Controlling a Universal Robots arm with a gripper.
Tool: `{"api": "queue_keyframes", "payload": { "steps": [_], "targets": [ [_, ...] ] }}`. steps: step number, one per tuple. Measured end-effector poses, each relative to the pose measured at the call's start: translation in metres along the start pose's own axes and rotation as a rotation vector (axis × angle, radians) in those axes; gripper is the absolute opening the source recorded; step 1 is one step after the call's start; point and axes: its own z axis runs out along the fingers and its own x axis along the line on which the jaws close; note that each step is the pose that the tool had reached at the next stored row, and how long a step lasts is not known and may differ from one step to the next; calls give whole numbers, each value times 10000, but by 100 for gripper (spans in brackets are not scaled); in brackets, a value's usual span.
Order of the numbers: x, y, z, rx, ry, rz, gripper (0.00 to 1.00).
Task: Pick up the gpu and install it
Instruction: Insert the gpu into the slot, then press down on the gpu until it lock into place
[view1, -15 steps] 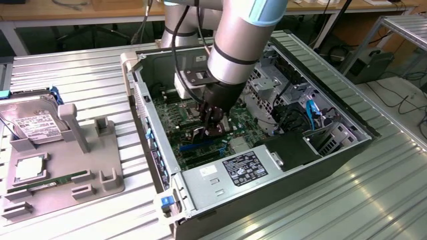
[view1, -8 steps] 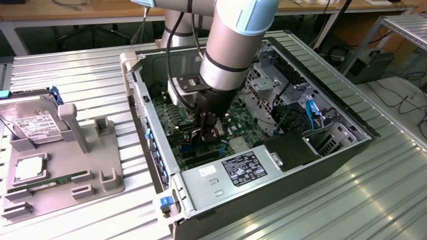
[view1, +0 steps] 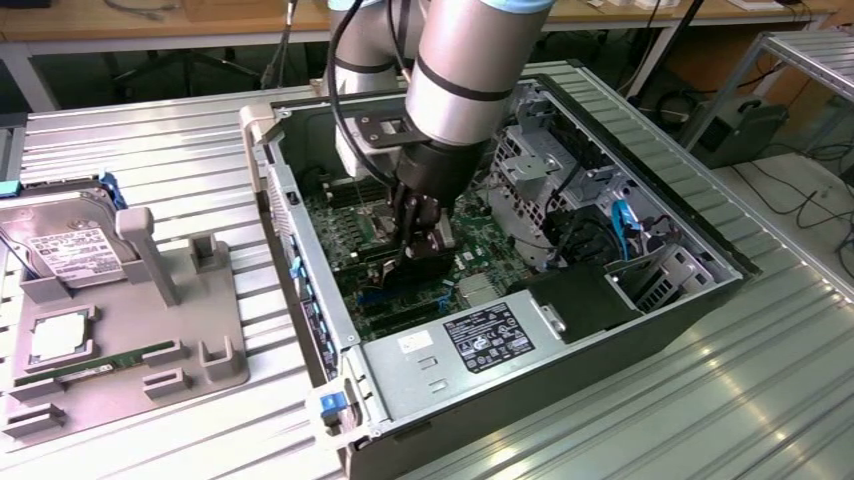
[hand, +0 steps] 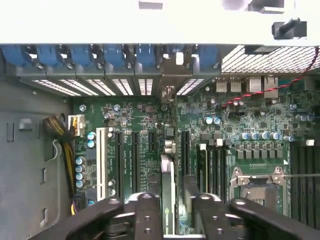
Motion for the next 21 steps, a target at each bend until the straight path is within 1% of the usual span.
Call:
{"api": "queue_keyframes", "payload": {
  "steps": [3, 4, 21],
  "targets": [
    [0, 1, -2, 1, 0, 1, 19],
    [0, 1, -2, 1, 0, 1, 11],
    [-3, 1, -3, 4, 3, 1, 11]
  ]
}}
